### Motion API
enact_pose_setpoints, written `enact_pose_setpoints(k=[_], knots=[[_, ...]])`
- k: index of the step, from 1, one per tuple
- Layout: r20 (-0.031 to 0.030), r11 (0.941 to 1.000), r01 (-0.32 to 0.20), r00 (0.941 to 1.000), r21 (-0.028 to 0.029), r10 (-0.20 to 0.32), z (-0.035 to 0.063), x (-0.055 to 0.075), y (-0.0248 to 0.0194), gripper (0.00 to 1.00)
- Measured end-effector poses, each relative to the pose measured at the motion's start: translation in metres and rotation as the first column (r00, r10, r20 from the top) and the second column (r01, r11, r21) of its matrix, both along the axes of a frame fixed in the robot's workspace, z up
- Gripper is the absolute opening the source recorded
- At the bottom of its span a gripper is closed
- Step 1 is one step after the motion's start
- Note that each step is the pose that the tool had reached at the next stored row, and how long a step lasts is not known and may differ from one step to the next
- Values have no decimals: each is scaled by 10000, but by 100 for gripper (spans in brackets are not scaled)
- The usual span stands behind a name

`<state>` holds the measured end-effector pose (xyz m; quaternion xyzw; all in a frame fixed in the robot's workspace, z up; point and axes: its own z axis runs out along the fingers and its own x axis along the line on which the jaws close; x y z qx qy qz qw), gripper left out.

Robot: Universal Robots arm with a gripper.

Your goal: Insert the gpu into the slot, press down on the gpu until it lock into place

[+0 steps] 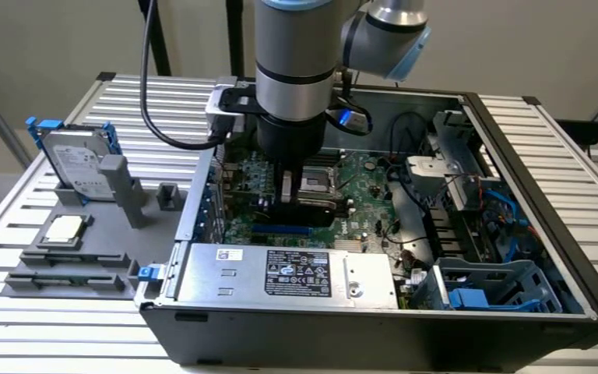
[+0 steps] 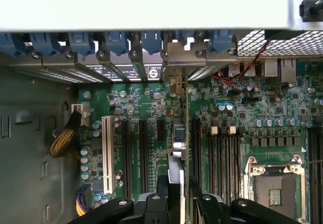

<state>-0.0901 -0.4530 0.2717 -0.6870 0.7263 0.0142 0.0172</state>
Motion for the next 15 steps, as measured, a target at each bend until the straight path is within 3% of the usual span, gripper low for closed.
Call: enact_pose_setpoints(k=[15], knots=[[-8,9999,-126,9999,-5,126,-40,-11,21,26]])
